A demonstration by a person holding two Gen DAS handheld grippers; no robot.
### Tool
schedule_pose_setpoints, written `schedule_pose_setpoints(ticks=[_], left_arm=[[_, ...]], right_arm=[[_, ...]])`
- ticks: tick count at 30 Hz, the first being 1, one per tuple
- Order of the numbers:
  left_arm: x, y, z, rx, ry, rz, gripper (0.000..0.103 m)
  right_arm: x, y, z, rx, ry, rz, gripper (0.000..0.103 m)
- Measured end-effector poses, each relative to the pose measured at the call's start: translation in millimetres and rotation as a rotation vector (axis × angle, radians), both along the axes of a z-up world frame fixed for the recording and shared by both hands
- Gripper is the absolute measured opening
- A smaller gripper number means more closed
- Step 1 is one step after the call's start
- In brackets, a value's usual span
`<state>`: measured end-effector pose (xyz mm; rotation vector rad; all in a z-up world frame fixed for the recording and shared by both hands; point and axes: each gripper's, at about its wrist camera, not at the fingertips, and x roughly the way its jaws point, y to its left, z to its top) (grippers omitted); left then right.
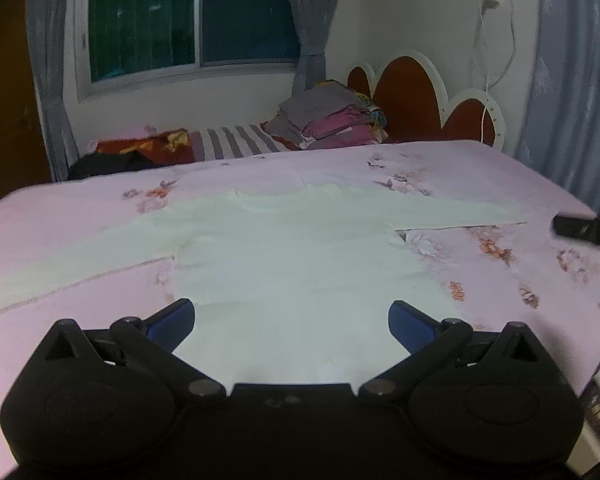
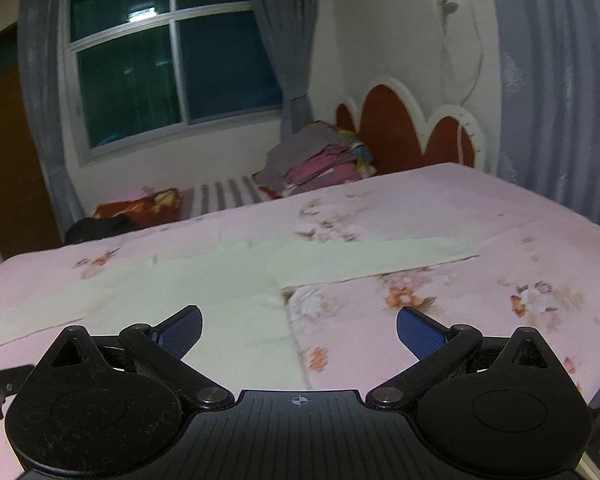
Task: Fold small clothes
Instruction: 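Move the right tool to the sleeve nearest it and grasp the cuff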
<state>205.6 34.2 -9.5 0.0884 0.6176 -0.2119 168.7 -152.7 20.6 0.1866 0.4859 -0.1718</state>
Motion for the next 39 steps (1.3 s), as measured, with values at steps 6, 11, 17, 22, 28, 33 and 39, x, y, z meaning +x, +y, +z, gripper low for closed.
schedule_pose_setpoints(ticks=[6, 11, 17, 22, 28, 33, 39], left_arm=[[26.7, -13.4, -10.3, 0.001, 0.002, 0.005, 0.102], [57.6, -21.1, -20.2, 0.006, 0.046, 0.048, 0.095], [110.7, -38.2, -31.8, 0.011, 0.089, 0.13, 0.102], [159.0, -52.5, -42.4, -0.075, 0.181, 0.21, 0.103], [191.9, -72.6, -46.7, -0.123, 0.234, 0.253, 0.103], [202.9, -81.5, -49.1, -0.1, 0.23, 0.288, 0.102], [214.4, -85.9, -46.0, -0.089, 0.235, 0.315, 0.102]], right_arm=[[20.9, -51.0, -0.9, -0.004, -0.02, -0.123, 0.102], [56.1, -101.6, -10.8, 0.042, -0.009, -0.187, 0.063], [107.8, -167.8, -31.9, 0.081, 0.003, -0.227, 0.063], [163.7, -245.9, -69.8, 0.169, 0.061, -0.273, 0.063], [218.8, -326.1, -126.6, 0.355, 0.148, -0.321, 0.063], [234.8, -363.9, -161.1, 0.483, 0.164, -0.356, 0.048], [233.4, -388.1, -173.5, 0.564, 0.144, -0.365, 0.035]])
